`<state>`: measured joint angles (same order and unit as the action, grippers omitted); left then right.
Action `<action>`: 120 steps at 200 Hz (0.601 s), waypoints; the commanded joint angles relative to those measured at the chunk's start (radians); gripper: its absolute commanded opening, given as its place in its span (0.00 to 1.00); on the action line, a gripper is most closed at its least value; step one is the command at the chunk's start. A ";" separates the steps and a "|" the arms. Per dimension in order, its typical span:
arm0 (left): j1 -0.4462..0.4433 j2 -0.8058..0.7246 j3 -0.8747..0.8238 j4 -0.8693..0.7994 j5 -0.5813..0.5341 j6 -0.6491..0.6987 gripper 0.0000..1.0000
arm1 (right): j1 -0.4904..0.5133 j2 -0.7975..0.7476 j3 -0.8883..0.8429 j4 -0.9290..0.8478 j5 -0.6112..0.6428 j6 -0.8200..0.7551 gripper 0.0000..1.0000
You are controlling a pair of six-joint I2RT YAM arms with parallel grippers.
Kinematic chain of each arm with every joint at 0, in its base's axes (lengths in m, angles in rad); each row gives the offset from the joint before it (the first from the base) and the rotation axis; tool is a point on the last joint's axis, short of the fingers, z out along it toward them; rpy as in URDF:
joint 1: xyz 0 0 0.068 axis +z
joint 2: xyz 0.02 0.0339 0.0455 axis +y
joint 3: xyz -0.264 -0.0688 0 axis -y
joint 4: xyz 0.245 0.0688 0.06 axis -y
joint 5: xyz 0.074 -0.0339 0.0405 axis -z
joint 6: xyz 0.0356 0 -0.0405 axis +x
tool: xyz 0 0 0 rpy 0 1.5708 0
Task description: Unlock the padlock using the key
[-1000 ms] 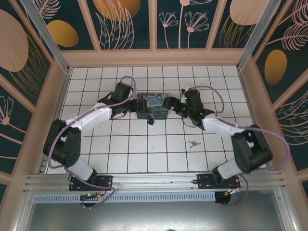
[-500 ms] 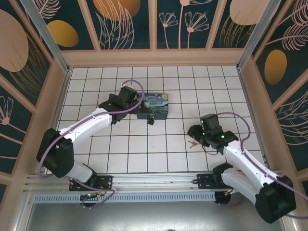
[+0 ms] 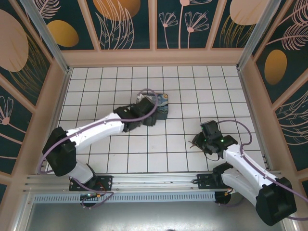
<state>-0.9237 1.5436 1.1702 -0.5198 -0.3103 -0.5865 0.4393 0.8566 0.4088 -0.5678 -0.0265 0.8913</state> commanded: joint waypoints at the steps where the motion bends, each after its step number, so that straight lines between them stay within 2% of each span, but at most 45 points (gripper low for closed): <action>1: -0.097 -0.024 0.005 0.031 0.091 -0.193 0.72 | -0.003 0.002 -0.015 0.025 0.024 -0.003 0.36; 28: -0.178 0.042 -0.004 0.210 0.225 -0.263 0.70 | -0.004 0.010 -0.038 0.077 0.002 -0.008 0.31; 53: -0.207 0.124 0.001 0.318 0.306 -0.284 0.66 | -0.004 0.038 -0.046 0.112 0.006 -0.019 0.29; 76: -0.208 0.164 -0.035 0.421 0.355 -0.306 0.64 | -0.005 0.053 -0.050 0.151 0.010 -0.033 0.27; 120: -0.208 0.287 -0.028 0.507 0.389 -0.326 0.61 | -0.005 0.091 -0.077 0.219 -0.001 -0.044 0.23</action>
<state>-1.1305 1.7985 1.1515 -0.1112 0.0391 -0.8745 0.4393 0.9314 0.3618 -0.3965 -0.0273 0.8680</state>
